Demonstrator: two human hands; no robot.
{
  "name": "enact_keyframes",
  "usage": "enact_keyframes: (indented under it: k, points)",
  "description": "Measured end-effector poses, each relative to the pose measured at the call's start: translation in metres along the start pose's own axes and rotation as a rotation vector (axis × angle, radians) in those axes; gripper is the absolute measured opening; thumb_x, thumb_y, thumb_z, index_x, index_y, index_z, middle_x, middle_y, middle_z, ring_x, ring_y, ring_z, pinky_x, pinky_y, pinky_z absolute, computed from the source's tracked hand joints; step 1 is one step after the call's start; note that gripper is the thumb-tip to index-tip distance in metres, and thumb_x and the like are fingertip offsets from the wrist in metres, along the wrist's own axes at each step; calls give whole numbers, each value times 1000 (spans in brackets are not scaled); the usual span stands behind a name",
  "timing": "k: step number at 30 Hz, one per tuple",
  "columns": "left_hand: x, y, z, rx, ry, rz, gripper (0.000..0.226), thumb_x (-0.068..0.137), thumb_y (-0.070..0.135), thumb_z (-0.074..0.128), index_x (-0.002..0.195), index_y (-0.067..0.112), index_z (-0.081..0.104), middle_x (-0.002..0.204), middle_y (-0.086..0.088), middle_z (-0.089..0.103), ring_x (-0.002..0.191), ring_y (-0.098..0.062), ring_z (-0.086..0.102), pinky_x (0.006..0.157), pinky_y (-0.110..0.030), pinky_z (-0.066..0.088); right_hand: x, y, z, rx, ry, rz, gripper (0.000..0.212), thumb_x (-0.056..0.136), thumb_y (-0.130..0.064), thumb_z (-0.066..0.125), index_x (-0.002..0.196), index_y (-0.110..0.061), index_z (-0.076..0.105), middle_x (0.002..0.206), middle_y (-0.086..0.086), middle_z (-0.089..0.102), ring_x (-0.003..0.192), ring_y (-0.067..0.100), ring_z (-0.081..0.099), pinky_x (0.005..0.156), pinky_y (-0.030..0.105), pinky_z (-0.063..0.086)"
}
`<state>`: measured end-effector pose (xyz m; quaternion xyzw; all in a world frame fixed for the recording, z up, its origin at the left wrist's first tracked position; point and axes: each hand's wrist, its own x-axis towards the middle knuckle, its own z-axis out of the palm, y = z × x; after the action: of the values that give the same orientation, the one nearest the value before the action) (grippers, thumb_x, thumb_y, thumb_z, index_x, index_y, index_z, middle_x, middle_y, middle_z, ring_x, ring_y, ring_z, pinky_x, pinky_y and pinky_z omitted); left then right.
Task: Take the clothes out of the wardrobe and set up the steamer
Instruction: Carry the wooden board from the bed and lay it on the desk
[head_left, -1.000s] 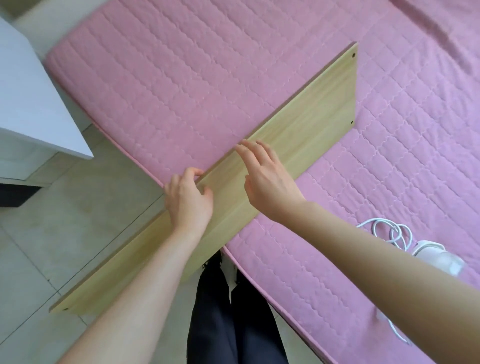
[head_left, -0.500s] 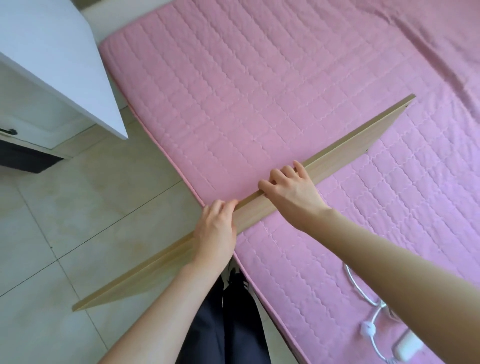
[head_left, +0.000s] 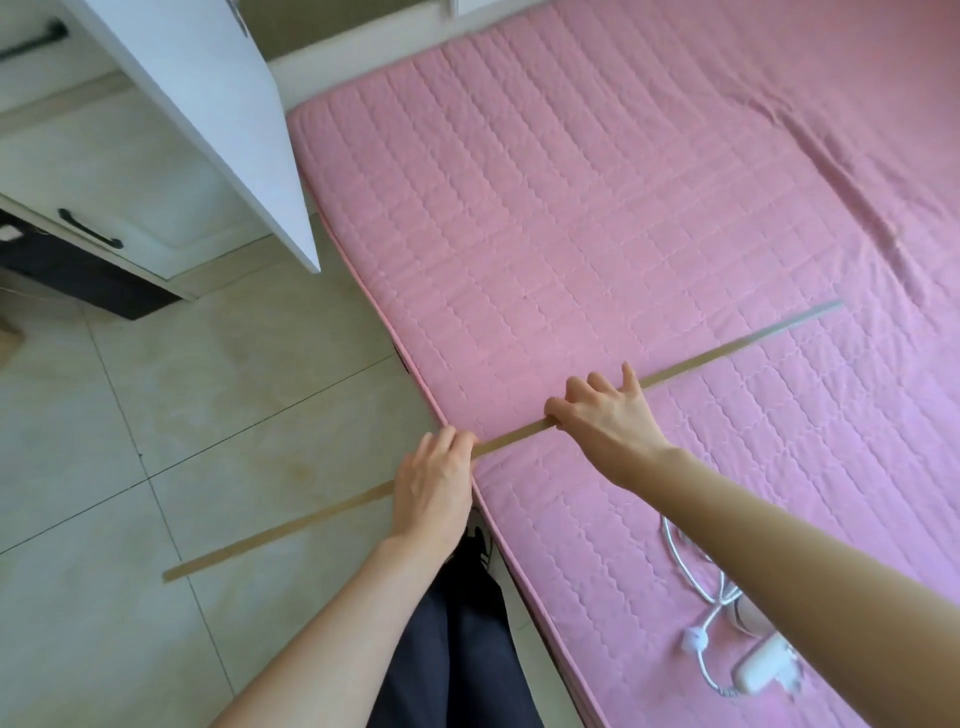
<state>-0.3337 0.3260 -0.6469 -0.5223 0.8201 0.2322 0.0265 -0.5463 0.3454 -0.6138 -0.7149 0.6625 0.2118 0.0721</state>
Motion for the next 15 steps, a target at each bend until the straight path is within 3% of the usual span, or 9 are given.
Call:
enact_keyframes:
  k: [8,12,15]
  points:
    - [-56,-19,-84,71,157,44,14,81,25,72,94,25,66,82,10,60,76,-20,58,64,-36,44,-43,-39,-61,121,161,-53,38,64,-3,78,90,-26,65,78,-2,54,73,25,56,87,64,44]
    - [-82,-34,-119,106,235,41,14,82,30,69,94,26,64,81,10,59,75,-18,57,66,-34,42,-55,-66,-91,237,213,-82,36,64,-4,78,89,-28,64,79,-4,52,72,22,52,73,44,50]
    - [-103,-47,-144,125,264,31,14,85,29,66,96,27,59,83,10,59,77,-18,56,68,-34,42,-61,-85,-118,322,242,-113,32,70,-2,71,92,-25,65,83,-3,51,74,21,50,64,34,46]
